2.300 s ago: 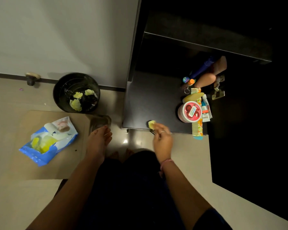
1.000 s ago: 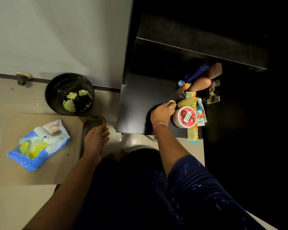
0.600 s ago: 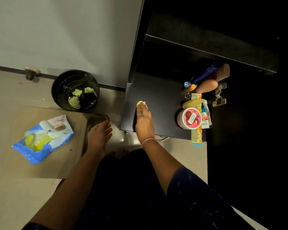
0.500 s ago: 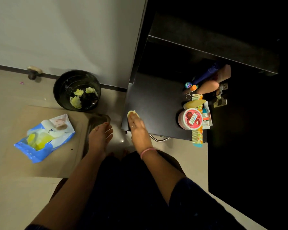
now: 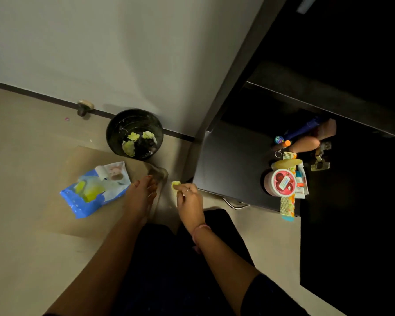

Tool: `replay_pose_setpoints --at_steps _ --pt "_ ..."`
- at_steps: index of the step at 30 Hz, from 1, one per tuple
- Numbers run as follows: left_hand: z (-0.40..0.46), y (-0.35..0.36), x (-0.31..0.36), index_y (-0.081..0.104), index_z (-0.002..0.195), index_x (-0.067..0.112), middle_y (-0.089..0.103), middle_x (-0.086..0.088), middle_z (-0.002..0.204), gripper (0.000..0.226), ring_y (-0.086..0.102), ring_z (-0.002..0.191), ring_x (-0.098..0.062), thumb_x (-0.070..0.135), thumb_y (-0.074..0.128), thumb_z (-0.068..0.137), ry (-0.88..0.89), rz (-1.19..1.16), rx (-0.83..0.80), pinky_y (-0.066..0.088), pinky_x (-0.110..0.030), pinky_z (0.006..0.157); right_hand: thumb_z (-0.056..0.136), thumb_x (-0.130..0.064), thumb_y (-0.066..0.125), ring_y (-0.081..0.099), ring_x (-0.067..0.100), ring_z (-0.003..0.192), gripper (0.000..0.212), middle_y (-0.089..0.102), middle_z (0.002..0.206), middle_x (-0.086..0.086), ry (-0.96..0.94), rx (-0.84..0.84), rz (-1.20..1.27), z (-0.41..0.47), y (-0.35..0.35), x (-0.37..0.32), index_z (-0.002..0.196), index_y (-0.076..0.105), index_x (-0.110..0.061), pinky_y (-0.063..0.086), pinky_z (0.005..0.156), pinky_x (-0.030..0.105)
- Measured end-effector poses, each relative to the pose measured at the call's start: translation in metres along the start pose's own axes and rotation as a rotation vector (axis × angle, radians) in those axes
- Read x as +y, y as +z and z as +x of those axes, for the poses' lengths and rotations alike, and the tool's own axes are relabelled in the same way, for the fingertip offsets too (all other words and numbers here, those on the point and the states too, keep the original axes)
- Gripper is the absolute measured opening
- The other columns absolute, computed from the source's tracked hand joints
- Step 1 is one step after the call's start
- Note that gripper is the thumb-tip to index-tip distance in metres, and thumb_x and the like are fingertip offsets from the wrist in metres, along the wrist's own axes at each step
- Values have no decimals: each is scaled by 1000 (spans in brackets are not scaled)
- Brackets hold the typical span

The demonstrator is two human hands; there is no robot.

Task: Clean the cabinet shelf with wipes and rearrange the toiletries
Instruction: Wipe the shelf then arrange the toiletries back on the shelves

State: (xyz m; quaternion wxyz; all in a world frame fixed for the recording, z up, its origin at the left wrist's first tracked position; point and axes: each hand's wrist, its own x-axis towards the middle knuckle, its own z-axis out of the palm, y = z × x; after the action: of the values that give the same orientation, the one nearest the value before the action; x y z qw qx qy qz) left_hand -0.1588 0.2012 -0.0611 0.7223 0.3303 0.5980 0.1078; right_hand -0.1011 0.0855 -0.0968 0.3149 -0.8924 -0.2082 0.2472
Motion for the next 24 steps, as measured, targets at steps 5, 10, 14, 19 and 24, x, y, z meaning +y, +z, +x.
replay_pose_setpoints --at_steps 5,10,14,19,24 --pt "4 -46 28 61 91 14 61 -2 87 11 58 79 -13 17 51 92 42 -29 41 46 -23 66 86 -10 63 64 8 77 19 72 100 9 304 16 347 31 11 -56 104 69 -7 53 81 18" --pt "16 -101 62 63 91 15 63 1 88 14 58 78 -11 20 51 93 53 30 22 46 -23 68 79 -13 67 66 19 93 19 72 97 5 337 55 340 72 29 -130 97 72 -14 51 86 25" --pt "29 -135 92 61 87 15 62 0 84 12 58 75 -11 19 52 93 56 55 23 46 -22 66 80 -11 65 66 23 97 18 72 100 10 287 98 306 110 39 -183 97 72 -10 49 86 26" --pt "46 -166 124 60 83 14 62 -3 84 11 59 76 -11 19 54 91 108 86 18 48 -23 68 87 -10 59 62 23 107 26 68 112 11 255 168 305 140 48 -225 112 66 -5 44 93 23" --pt "54 -179 133 60 80 16 62 0 82 12 59 76 -12 17 54 91 92 103 -27 47 -25 72 90 -17 56 63 17 87 19 71 94 11 258 254 350 114 48 -214 95 72 -7 51 90 32"
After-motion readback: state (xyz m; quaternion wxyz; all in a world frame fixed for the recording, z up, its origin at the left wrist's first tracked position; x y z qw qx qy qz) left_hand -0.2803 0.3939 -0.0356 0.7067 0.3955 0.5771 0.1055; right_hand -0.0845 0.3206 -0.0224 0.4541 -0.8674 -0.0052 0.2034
